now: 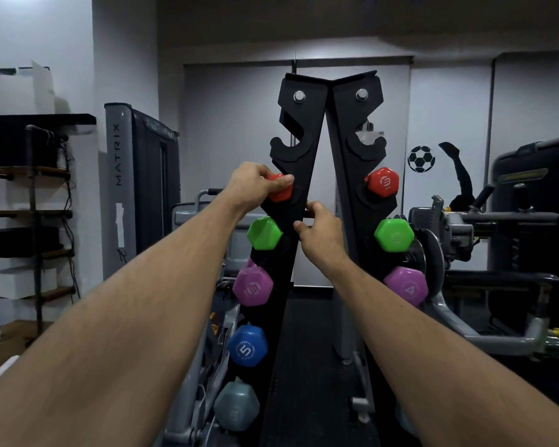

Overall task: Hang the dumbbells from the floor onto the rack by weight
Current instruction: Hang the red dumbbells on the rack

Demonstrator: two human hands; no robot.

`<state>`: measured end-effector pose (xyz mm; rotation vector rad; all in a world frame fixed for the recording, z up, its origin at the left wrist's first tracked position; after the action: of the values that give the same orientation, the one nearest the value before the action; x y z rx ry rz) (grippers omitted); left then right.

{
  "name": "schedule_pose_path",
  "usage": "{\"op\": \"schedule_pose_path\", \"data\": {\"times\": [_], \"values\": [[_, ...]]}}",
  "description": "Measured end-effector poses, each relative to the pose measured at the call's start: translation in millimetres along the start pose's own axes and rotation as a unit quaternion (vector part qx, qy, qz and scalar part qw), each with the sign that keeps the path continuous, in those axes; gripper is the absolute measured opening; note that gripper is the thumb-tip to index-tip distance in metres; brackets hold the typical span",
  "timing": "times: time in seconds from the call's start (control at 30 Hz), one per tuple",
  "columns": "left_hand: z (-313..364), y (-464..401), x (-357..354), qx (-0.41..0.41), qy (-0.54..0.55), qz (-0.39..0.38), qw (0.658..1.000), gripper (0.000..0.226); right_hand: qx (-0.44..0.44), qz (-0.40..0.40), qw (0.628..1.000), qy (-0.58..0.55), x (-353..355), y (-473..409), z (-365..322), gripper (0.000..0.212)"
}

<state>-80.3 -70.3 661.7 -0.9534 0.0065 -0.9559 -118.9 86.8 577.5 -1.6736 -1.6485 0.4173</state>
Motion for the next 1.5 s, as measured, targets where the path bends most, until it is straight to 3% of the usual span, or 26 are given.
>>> {"op": "schedule_pose_path", "data": {"times": [0.37, 0.63, 0.97, 1.13, 1.27, 1.4, 1.5], "values": [[3.4, -3.6, 0.5, 0.031, 0.001, 0.011, 0.999, 0.051, -0.010, -0.006, 1.000, 0.001, 2.5, 2.1, -3.7, 0.041], [9.2, 10.5, -3.8, 0.010, -0.026, 0.035, 0.999, 0.049, -0.004, -0.017, 1.000, 0.011, 4.3, 6.8, -3.6, 0.047], [14.9, 43.3, -16.4, 0.006, 0.005, 0.084, 0.996, 0.084, 0.028, -0.046, 0.998, 0.021, 7.5, 14.4, -5.5, 0.071], [23.7, 82.6, -27.4, -0.083, -0.016, 0.138, 0.987, 0.077, 0.048, -0.057, 0.997, 0.039, 11.3, 24.6, 8.6, 0.095], [17.6, 132.3, -30.9, -0.105, 0.011, 0.206, 0.973, 0.059, 0.035, -0.085, 0.995, 0.034, 14.2, 50.0, 29.1, 0.103], [-14.0, 190.8, -49.9, -0.067, 0.056, 0.193, 0.977, 0.045, 0.014, -0.121, 0.992, 0.043, 18.8, 95.1, 60.5, 0.100], [-48.0, 245.1, -73.9, 0.007, 0.107, 0.149, 0.983, 0.041, -0.001, -0.145, 0.987, 0.065, 21.9, 139.4, 94.1, 0.098]]}}
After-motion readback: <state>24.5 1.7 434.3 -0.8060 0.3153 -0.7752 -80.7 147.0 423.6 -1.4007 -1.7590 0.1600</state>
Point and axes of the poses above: each hand's wrist, its own y-axis away from the middle knuckle, its own x-axis out of the back of the hand, z = x × y, the point moved 5 cm from there along -y, towards the middle knuckle, and after that the axes turned 2 degrees about z, right-handed, at the moved point
